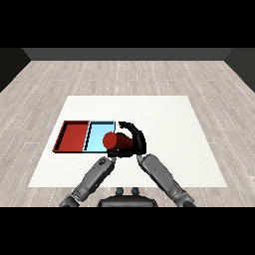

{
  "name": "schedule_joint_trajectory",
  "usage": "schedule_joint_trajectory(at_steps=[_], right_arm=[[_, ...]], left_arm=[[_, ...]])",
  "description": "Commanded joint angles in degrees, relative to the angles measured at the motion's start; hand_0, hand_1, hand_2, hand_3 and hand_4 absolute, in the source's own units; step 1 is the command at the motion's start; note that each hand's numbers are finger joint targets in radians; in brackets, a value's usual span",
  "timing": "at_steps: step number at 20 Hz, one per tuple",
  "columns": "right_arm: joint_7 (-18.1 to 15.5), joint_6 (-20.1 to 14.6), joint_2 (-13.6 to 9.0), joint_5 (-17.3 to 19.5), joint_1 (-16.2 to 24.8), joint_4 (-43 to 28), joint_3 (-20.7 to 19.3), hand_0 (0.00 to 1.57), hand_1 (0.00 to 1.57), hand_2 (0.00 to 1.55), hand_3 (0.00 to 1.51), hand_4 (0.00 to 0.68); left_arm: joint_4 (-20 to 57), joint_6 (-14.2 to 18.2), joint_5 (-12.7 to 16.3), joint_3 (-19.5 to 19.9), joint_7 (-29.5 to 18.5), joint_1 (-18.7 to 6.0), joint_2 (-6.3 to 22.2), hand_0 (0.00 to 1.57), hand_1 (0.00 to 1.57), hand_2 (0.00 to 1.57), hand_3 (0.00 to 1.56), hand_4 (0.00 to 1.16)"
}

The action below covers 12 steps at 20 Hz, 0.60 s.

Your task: Pick the red can and put it in the red box

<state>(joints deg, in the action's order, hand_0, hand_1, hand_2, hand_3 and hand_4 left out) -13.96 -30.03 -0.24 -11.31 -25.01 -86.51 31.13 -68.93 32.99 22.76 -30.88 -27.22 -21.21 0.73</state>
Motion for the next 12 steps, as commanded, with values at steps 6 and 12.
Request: schedule_joint_trajectory(at_steps=[6, 12], right_arm=[[4.7, -0.7, 0.2, 1.7, -0.7, -0.1, -0.2, 0.00, 0.00, 0.00, 0.00, 0.000], [1.6, 1.3, 0.2, 2.5, 4.8, -0.9, -1.7, 0.00, 0.00, 0.00, 0.00, 0.000]], left_arm=[[-2.4, -0.4, -1.3, 3.1, 0.7, -0.3, 0.1, 1.57, 1.57, 1.57, 1.50, 1.14], [-7.4, 6.7, -4.3, -2.6, 3.7, 1.5, -0.7, 1.57, 1.57, 1.57, 1.48, 1.13]])
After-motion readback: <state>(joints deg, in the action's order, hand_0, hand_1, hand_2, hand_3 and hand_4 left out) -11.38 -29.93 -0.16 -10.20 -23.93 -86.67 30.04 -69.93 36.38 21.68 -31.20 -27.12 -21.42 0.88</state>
